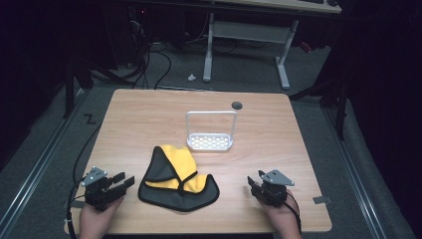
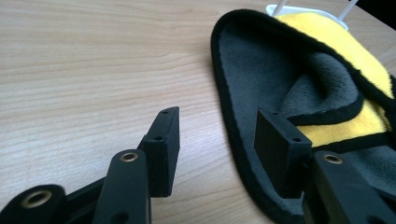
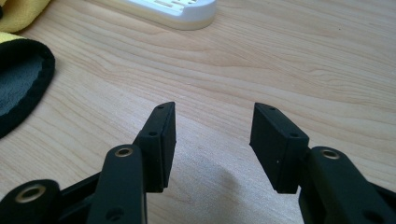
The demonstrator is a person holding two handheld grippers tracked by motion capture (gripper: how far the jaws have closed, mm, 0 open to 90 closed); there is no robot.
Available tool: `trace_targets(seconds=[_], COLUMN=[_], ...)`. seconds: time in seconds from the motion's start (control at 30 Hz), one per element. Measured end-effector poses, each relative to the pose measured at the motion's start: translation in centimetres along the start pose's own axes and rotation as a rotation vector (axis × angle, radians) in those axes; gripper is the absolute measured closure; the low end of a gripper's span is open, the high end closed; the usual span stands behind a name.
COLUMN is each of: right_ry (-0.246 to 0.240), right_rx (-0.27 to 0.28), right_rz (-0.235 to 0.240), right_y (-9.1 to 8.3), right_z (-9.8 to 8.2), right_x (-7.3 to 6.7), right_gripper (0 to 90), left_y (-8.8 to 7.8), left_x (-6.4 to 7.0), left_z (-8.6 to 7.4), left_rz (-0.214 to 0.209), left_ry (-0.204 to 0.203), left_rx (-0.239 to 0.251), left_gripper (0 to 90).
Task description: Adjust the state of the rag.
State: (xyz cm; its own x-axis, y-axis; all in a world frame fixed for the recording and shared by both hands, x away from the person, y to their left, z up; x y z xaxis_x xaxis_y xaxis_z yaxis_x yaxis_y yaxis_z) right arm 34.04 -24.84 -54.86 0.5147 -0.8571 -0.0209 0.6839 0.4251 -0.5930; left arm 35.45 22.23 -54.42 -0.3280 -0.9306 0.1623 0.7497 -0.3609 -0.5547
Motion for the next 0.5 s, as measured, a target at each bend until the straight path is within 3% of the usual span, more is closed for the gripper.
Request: trace_targets(seconds=[0.2, 0.27, 0.3, 0.4, 0.43, 0.5], right_ry=[-0.003, -0.005, -0.005, -0.014, -0.013, -0.021], right_rx=[0.009, 0.01, 0.01, 0.014, 0.014, 0.014], right_rz=[0.014, 0.019, 0.019, 0.026, 0.028, 0.031], right_y=[0.0, 0.0, 0.0, -0.1, -0.1, -0.1], right_z=[0.2, 0.2, 0.2, 0.4, 0.4, 0.5], right_x=[-0.2, -0.4, -0.4, -0.9, -1.0, -1.2], right_gripper=[51.8, 52.8, 52.8, 53.6, 53.9, 54.8], left_y=[-0.7, -0.3, -0.3, 0.8, 1.6, 2.0], left_x=[2.5, 4.0, 4.0, 5.0, 5.3, 5.3], left_z=[1.0, 1.0, 1.0, 0.6, 0.2, 0.1], left_rz=[-0.058, -0.094, -0.094, -0.095, -0.089, -0.086], left_ry=[0.07, 0.109, 0.109, 0.16, 0.172, 0.175], left_rx=[0.046, 0.041, 0.041, -0.005, -0.05, -0.072], left_gripper=[51.7, 51.1, 51.1, 53.7, 56.5, 70.8])
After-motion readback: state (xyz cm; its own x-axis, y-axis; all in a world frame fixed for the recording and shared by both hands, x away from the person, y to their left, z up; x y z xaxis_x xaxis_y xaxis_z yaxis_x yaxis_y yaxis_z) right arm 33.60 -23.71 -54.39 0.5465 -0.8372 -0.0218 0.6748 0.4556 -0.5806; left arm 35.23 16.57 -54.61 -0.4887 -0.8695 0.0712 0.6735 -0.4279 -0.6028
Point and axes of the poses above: each handheld gripper's, and its own axes: y roughly forward along the jaws, z roughly out of its top, x roughly to its right, the point moved 5 cm from there along y, roughly forward along the jaws, and after that the axes turned 11 degrees about z, right-handed, at the moved point
